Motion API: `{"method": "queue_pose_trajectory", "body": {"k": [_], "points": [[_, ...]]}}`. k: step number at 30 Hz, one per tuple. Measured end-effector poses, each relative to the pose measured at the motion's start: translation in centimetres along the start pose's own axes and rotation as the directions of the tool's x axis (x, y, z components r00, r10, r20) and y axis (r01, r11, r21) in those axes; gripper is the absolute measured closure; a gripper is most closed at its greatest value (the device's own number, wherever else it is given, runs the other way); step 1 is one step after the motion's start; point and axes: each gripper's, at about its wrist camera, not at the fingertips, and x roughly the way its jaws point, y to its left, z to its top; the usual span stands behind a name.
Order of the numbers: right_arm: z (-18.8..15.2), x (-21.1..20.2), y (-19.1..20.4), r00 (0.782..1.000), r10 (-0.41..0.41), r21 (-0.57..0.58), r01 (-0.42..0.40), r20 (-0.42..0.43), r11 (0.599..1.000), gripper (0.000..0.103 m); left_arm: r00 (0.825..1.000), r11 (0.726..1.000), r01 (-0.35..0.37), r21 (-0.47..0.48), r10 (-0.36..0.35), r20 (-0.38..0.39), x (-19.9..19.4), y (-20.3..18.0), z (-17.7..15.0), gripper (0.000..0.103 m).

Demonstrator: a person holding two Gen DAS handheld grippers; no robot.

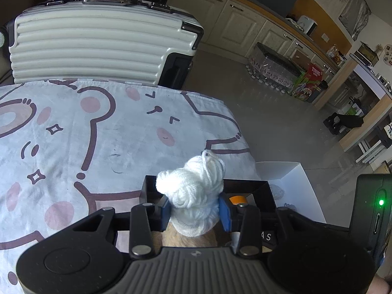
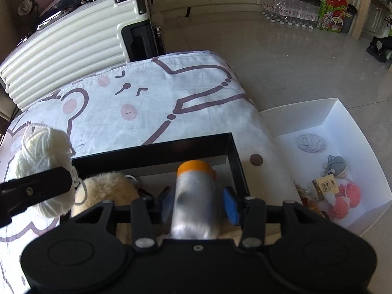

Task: Organize objects
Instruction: 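Carry the yarn ball and bottle over the black box with both tools, then lower and open the left tool to release the yarn while the right tool releases the bottle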

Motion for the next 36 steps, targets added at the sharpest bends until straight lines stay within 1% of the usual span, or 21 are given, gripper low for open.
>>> {"method": "queue_pose_trajectory", "body": {"k": [1,3,5,6,8,9,11,14,16,17,20,23,25,29,34,36], "points": [[0.0,0.0,-0.1,1.000,-0.003,-0.003,0.003,0.001,1.000,0.051,1.000,1.000,0.003,0.000,-0.003,-0.002,0.1,-0.1,0.0,0.062],[0.0,-0.2,-0.3,1.000,-0.002,-0.002,0.002,0.001,1.000,0.051,1.000,1.000,0.010,-0.004,-0.010,-0.006,0.4,-0.3,-0.1,0.062],[0.2,-0.6,-0.7,1.000,0.009,0.006,-0.009,0.003,1.000,0.056,1.000,1.000,0.019,-0.010,-0.019,-0.010,0.7,-0.6,-0.1,0.062],[0.2,-0.9,-1.0,1.000,0.014,0.012,-0.014,0.004,1.000,0.057,1.000,0.999,0.027,-0.017,-0.027,-0.013,0.9,-0.7,-0.1,0.062],[0.4,-1.5,-1.5,1.000,0.027,0.026,-0.027,0.006,0.999,0.067,0.999,0.999,0.041,-0.028,-0.041,-0.015,1.2,-1.0,-0.2,0.062],[0.5,-1.9,-1.7,0.999,0.034,0.035,-0.034,0.002,0.999,0.069,0.999,0.999,0.044,-0.030,-0.044,-0.014,1.3,-1.2,-0.2,0.062],[0.6,-2.6,-2.1,0.997,0.076,0.041,-0.076,-0.001,0.996,0.080,0.999,0.998,0.048,-0.034,-0.048,-0.011,1.4,-1.5,-0.2,0.062],[0.5,-3.3,-2.0,0.992,0.124,0.006,-0.124,-0.015,0.992,0.085,0.998,0.997,0.056,-0.047,-0.057,-0.010,1.7,-1.8,-0.2,0.062],[0.3,-3.4,-1.5,0.990,0.138,-0.030,-0.139,-0.037,0.990,0.086,0.998,0.997,0.062,-0.052,-0.062,-0.011,1.9,-2.0,-0.2,0.062],[0.2,-3.2,-1.3,0.990,0.132,-0.046,-0.135,-0.058,0.990,0.086,0.998,0.996,0.065,-0.055,-0.065,-0.013,2.0,-2.1,-0.3,0.062],[-0.5,-1.9,-0.9,0.989,0.083,-0.099,-0.095,-0.119,0.991,0.088,0.997,0.995,0.079,-0.062,-0.081,-0.019,2.3,-2.3,-0.3,0.062],[-1.1,-0.7,-1.2,0.987,0.035,-0.110,-0.052,-0.156,0.993,0.090,0.995,0.992,0.098,-0.076,-0.100,-0.027,2.6,-2.3,-0.4,0.062],[-1.2,-0.5,-1.5,0.989,0.032,-0.115,-0.049,-0.142,0.992,0.093,0.993,0.990,0.109,-0.091,-0.112,-0.032,2.9,-2.3,-0.4,0.062],[-1.1,-0.7,-1.7,0.989,0.038,-0.106,-0.053,-0.143,0.993,0.092,0.990,0.983,0.125,-0.133,-0.132,-0.044,3.7,-2.1,-0.5,0.062],[-0.2,-1.9,-2.8,0.993,0.058,-0.035,-0.062,-0.098,0.997,0.092,0.986,0.975,0.125,-0.186,-0.142,-0.083,5.2,-1.9,-1.1,0.062],[-0.1,-2.2,-3.0,0.995,0.057,-0.026,-0.059,-0.088,0.998,0.091,0.984,0.969,0.126,-0.213,-0.150,-0.100,5.8,-1.8,-1.3,0.062]]}}
